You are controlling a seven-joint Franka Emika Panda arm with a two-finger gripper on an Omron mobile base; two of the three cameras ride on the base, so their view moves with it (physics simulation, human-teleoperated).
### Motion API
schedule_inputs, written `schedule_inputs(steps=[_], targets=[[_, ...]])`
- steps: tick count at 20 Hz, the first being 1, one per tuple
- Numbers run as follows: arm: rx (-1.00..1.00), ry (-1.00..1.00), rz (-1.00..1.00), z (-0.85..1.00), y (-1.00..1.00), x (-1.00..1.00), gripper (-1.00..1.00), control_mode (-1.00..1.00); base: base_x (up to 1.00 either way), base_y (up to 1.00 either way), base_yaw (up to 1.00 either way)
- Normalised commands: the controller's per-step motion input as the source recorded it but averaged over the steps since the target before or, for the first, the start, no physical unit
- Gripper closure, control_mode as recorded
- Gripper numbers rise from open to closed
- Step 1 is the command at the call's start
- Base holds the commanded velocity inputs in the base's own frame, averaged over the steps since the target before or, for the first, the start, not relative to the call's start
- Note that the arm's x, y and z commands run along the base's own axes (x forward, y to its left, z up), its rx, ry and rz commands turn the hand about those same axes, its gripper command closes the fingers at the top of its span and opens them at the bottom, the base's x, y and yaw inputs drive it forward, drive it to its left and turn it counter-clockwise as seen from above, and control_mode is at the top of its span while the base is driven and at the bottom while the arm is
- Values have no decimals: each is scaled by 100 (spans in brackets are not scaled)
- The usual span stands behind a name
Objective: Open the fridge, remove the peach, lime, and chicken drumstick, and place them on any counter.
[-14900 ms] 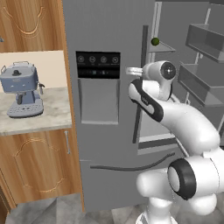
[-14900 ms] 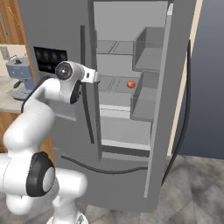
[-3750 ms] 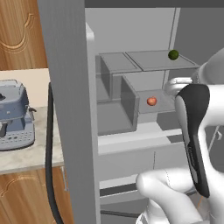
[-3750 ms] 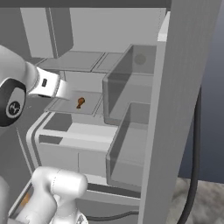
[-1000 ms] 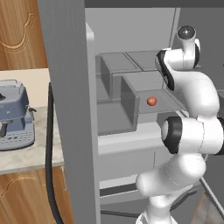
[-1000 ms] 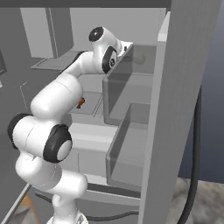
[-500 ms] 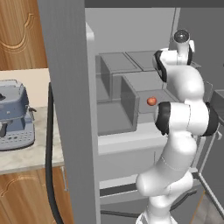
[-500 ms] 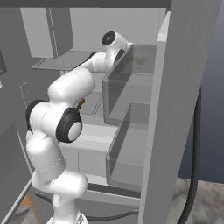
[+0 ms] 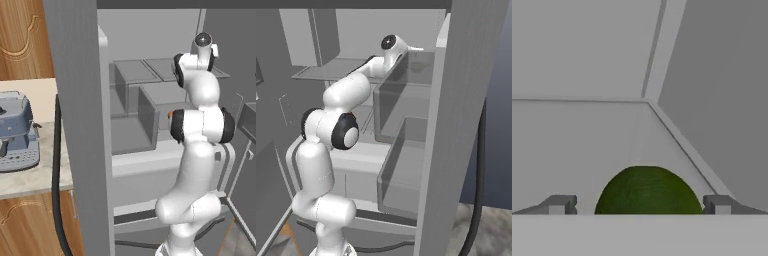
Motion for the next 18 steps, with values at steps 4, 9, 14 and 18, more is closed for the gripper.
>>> schedule_inputs(steps=[4,9,14,18], targets=[[0,24,0,-41,-7,3,100,-100,0,0,0],[1,19,0,-48,0,1,100,-100,0,0,0],[0,-6,1,-48,0,-2,100,-100,0,0,0],[0,-45,9,-97,13,-48,100,-100,0,0,0]])
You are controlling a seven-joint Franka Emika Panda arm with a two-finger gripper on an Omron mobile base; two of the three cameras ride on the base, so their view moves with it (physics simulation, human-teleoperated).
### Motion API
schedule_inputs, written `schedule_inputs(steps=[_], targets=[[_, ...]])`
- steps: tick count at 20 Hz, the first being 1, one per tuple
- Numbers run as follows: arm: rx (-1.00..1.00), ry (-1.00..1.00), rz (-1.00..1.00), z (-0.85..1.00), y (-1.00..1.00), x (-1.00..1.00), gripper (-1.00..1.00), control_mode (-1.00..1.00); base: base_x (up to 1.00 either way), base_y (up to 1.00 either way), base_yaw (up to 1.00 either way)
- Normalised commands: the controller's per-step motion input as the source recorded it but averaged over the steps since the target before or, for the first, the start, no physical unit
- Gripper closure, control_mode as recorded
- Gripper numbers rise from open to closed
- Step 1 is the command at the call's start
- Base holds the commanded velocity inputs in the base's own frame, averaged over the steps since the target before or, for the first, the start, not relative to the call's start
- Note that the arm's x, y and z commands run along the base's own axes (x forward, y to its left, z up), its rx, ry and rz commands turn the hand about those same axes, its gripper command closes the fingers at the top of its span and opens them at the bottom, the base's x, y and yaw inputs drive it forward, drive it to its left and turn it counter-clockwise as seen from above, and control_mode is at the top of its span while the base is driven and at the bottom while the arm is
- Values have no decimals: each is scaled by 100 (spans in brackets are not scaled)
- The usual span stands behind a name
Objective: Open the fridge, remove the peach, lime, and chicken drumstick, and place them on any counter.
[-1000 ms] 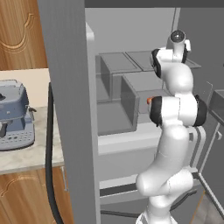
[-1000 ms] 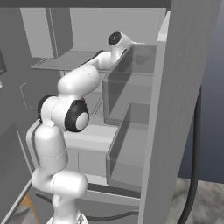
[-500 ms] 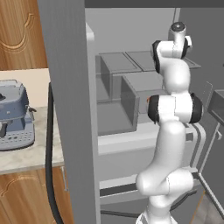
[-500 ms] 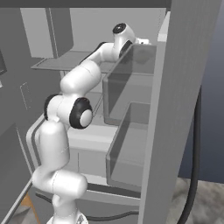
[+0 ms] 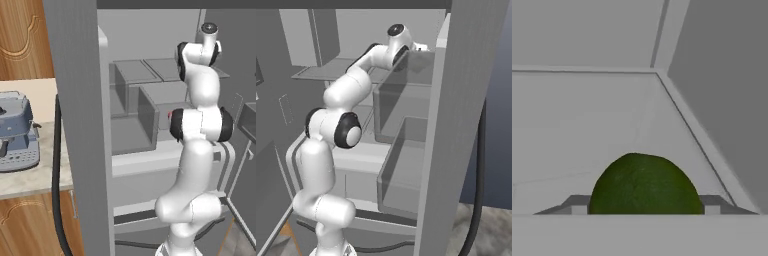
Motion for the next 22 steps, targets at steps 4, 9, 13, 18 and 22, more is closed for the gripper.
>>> schedule_inputs(steps=[4,9,13,18,22], targets=[[-2,-42,8,-70,53,-78,100,-100,0,0,0],[-9,1,9,46,54,-100,100,-100,0,0,0],[-2,35,8,91,32,-100,100,-100,0,0,0],[1,23,16,35,53,-98,100,-100,0,0,0],[6,-2,25,0,69,-89,100,-100,0,0,0]])
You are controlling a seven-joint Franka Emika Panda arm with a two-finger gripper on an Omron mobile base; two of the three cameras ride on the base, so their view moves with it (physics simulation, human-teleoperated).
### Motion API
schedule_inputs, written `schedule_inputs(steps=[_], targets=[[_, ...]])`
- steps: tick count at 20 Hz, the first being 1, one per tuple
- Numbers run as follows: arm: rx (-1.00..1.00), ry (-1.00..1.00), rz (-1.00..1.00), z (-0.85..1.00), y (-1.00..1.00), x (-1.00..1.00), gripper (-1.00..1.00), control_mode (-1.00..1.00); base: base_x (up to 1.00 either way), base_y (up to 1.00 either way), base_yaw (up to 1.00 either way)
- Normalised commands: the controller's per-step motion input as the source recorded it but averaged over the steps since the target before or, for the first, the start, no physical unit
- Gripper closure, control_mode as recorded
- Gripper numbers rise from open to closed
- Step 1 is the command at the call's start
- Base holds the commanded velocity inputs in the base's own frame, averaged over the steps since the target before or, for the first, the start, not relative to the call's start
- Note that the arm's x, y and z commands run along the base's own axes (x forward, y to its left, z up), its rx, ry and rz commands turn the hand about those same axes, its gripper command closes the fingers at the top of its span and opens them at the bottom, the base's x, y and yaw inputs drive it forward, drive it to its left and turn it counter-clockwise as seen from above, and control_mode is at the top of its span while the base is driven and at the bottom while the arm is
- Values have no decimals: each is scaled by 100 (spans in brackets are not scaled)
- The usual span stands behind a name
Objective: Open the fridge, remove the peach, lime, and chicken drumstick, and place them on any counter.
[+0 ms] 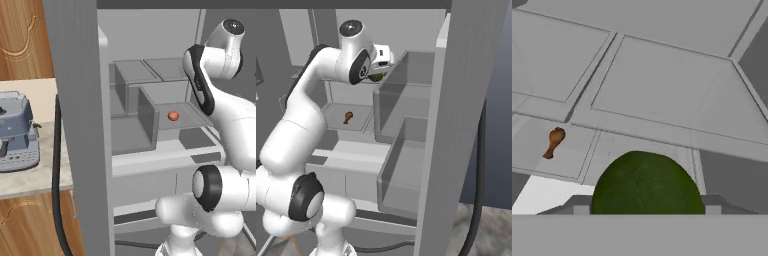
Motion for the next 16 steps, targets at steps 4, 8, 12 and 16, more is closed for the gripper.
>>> schedule_inputs(steps=[4,8,12,16], targets=[[3,0,23,0,72,-99,100,-100,0,0,0],[1,0,15,0,63,-99,100,-100,0,0,0],[0,0,1,-3,17,-80,100,-100,0,0,0],[0,-1,-11,-4,0,-49,100,-100,0,0,0]])
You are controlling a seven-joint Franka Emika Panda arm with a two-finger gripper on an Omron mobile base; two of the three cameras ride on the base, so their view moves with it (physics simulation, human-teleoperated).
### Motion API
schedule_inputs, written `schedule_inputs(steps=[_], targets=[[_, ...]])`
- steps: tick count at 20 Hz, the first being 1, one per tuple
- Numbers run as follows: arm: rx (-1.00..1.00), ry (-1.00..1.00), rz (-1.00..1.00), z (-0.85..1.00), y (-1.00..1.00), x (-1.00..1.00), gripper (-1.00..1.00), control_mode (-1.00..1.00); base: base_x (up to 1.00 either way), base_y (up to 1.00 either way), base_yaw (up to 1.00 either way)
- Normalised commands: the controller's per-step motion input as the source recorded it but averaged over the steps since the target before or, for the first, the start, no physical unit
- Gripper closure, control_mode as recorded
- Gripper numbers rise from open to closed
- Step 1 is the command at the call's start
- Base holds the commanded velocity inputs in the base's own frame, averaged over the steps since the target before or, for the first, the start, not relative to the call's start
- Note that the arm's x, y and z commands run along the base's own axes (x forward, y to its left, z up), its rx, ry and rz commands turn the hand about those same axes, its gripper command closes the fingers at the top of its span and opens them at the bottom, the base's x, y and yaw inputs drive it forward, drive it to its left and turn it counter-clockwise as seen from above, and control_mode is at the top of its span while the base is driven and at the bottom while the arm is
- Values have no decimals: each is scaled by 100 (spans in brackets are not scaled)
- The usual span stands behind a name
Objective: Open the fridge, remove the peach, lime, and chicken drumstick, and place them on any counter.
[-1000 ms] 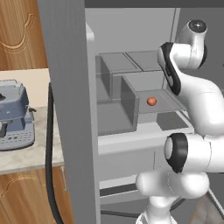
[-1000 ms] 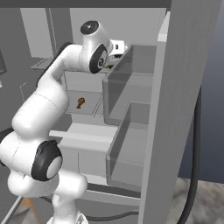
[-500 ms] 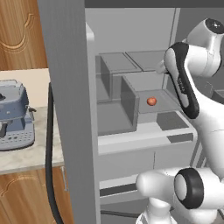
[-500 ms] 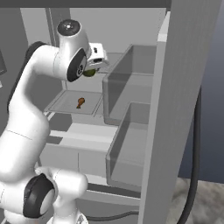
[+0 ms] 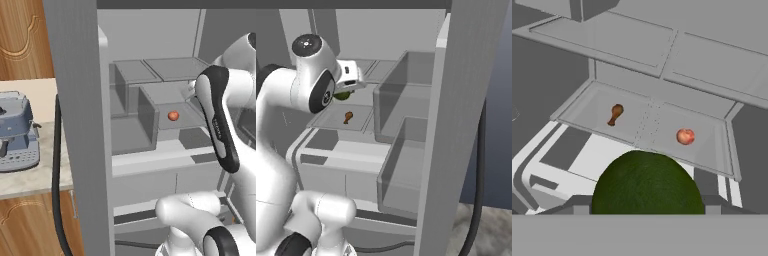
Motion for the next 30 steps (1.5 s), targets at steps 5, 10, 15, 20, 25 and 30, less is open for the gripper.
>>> schedule_inputs(steps=[5,10,15,20,25,30], targets=[[0,-1,-9,-2,0,-66,100,-100,0,0,0],[0,-1,-2,0,0,-18,100,100,-5,0,0],[0,0,0,0,0,0,100,100,-99,-6,0],[0,0,0,0,0,0,100,100,-99,-7,0],[0,0,0,0,0,0,100,100,-7,0,0],[0,0,0,0,0,0,100,100,-90,31,35]])
